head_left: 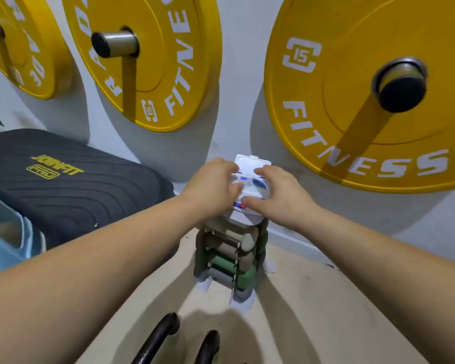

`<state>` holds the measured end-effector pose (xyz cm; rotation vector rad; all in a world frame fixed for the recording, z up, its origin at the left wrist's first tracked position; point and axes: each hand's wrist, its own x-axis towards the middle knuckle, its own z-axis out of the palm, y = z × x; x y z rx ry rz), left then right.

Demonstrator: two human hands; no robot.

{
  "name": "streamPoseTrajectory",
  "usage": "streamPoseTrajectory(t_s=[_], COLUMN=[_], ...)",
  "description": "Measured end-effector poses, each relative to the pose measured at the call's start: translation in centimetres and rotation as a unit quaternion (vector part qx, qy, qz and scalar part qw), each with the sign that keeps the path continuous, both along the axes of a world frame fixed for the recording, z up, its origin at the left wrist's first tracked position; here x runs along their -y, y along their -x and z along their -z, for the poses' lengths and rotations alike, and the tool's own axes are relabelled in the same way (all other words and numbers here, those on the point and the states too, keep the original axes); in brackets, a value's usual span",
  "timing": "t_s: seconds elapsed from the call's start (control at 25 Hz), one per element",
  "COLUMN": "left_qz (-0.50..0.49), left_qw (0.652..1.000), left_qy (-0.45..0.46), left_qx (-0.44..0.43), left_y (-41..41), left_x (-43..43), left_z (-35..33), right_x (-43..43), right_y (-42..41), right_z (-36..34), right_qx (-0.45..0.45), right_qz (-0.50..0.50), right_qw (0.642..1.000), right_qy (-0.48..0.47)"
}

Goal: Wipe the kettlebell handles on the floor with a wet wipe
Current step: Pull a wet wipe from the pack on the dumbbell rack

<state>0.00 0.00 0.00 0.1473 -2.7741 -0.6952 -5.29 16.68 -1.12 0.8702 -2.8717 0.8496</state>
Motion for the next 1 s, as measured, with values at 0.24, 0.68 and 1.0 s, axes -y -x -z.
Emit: streamPoseTrajectory(t_s=[0.24,0.68,1.0], left_qz=[-0.018,-0.025,-0.026], left_qw=[0.992,1.0,0.973], left_qy=[-0.118,-0.001,-0.158], left_qx=[0.052,0.008,-0.165], left_y=[1.7,2.7,2.8], left_x=[0.3,-1.0,-1.5], left_z=[2.4,1.3,-2.4], right_x=[1.8,2.3,2.5], right_y=[1.5,3.0,3.1], right_z=[1.7,0.8,0.1], right_qx=[0.109,0.121,0.132], right_qz=[0.046,0.078,0.081], right_qw=[0.993,0.99,0.988], right_qy=[0.032,-0.001,-0.017])
